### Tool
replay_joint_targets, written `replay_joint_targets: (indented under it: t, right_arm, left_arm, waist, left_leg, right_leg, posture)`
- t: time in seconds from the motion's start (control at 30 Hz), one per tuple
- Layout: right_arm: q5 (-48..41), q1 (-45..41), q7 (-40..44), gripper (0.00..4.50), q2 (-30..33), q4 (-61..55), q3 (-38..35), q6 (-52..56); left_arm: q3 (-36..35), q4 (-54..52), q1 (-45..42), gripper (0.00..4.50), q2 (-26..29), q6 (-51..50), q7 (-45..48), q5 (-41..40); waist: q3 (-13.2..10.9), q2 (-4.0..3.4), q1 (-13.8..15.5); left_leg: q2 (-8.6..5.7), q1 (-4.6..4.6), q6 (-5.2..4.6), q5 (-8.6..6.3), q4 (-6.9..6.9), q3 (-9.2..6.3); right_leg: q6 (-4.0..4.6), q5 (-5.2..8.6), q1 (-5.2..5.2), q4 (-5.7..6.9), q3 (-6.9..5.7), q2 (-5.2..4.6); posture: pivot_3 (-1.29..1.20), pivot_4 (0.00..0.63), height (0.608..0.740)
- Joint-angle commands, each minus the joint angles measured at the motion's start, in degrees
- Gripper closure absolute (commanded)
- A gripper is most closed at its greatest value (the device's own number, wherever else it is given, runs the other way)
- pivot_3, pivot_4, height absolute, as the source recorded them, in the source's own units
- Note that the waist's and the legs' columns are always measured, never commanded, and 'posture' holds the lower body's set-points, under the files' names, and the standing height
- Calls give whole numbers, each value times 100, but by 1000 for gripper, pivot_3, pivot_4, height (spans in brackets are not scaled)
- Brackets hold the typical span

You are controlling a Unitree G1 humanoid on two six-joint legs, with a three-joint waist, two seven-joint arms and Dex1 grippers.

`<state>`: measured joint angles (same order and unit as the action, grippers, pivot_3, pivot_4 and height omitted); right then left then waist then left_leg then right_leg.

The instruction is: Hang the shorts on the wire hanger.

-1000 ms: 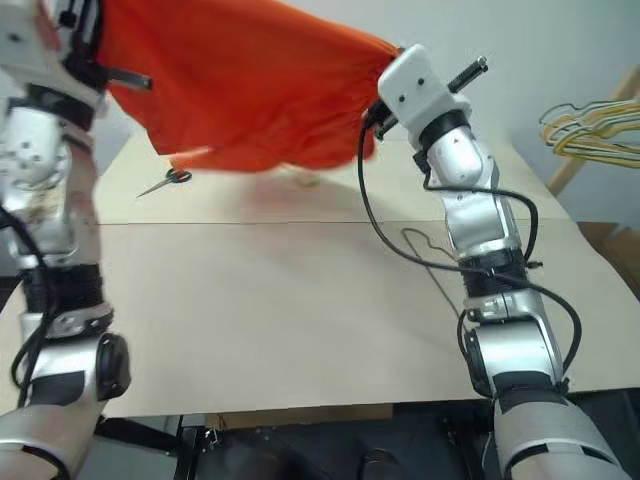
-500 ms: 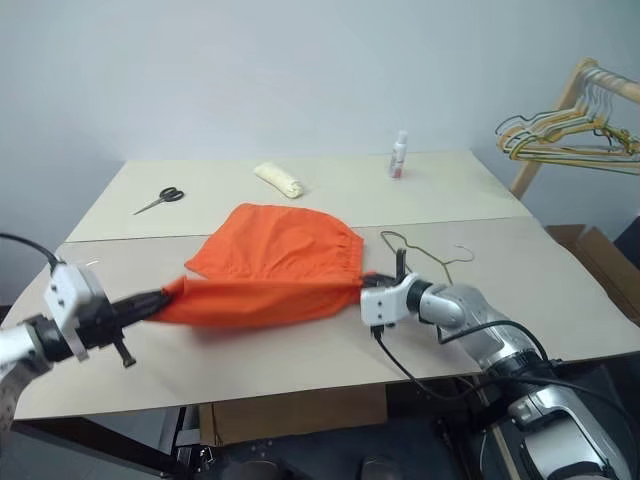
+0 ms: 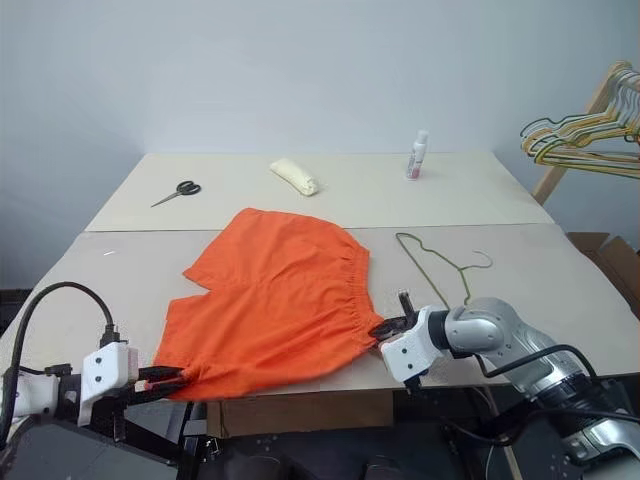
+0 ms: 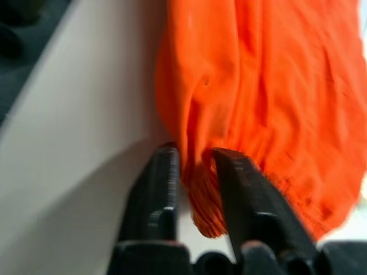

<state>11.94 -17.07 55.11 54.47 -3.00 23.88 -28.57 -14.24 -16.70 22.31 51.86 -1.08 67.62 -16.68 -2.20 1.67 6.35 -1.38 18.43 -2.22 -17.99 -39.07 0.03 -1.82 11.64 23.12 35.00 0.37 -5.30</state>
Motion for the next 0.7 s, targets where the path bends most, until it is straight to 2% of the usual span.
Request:
replay_joint_targets:
  t: [0.03, 0.13, 0.2, 0.27, 0.3, 0.37, 0.47, 0.57, 0.7]
  right_arm:
    - [-450, 177, 381, 1974, 364, -343, -365, 114]
    - [-1284, 432, 599, 891, 528, -635, -756, 555]
    - [-1767, 495, 514, 129, 478, -792, -1143, 1417]
    - [-1945, 248, 252, 0, 328, -833, -1399, 2907]
    - [-2140, -16, 134, 0, 211, -750, -1483, 3898]
    - [-2353, -403, -169, 0, -67, -522, -1685, 5163]
    - [-2436, -863, -690, 0, -471, 12, -1967, 6409]
    - [-2303, -1213, -1317, 0, -865, 688, -2147, 7141]
    - [-2232, -1365, -1590, 0, -1149, 1393, -2233, 7161]
  left_arm:
    - [-105, -101, 68, 2484, 252, 93, 340, -125]
    - [-327, -70, 220, 1452, 527, 15, 661, -217]
    - [-533, -4, 203, 714, 641, -6, 806, -357]
    - [-767, -62, -27, 26, 511, -201, 783, -864]
    - [-871, -127, -245, 26, 369, -340, 627, -1170]
    - [-1036, -294, -594, 26, 166, -685, 476, -1844]
    - [-1177, -648, -974, 26, -53, -1141, 314, -2732]
    - [-1108, -928, -1268, 26, -215, -1490, 79, -3242]
    - [-800, -1237, -1642, 26, -375, -1936, -326, -3608]
  waist:
    - [0, 0, 20]
    - [0, 0, 47]
    - [-1, 1, 36]
    - [-1, 1, 39]
    - [-1, -1, 49]
    - [-2, -2, 59]
    - [1, 2, 63]
    - [3, 0, 73]
    - [12, 5, 65]
  left_leg:
    - [-1, 1, -3, -2, 0, 0]
    - [0, 2, -9, -9, 0, 2]
    - [6, 2, -10, -12, 0, 2]
    - [12, 1, -10, -12, 0, 5]
    - [13, -1, -10, -12, -1, 5]
    - [18, 0, -9, -12, -9, 4]
    - [22, 4, -8, -12, -11, -2]
    - [14, 17, -1, -18, -10, -6]
    - [3, 69, 5, -18, -11, -6]
  right_leg:
    - [-1, 0, 0, -2, -1, -1]
    - [-2, 1, 2, -6, 0, -2]
    - [-1, 3, 2, -7, -1, 3]
    - [4, 6, 2, -5, -1, 6]
    - [6, 7, 1, -2, -2, 5]
    - [10, 11, 1, 0, -6, 6]
    - [1, 1, 3, -1, -12, 12]
    - [5, -2, 12, -2, -12, 9]
    - [6, -6, 65, 0, -9, 5]
  posture:
    - [213, 0, 740]
    - [210, 0, 740]
    - [210, 0, 740]
    - [208, 0, 740]
    - [207, 0, 740]
    - [205, 0, 740]
    - [198, 0, 740]
    - [196, 0, 740]
    - [197, 0, 740]
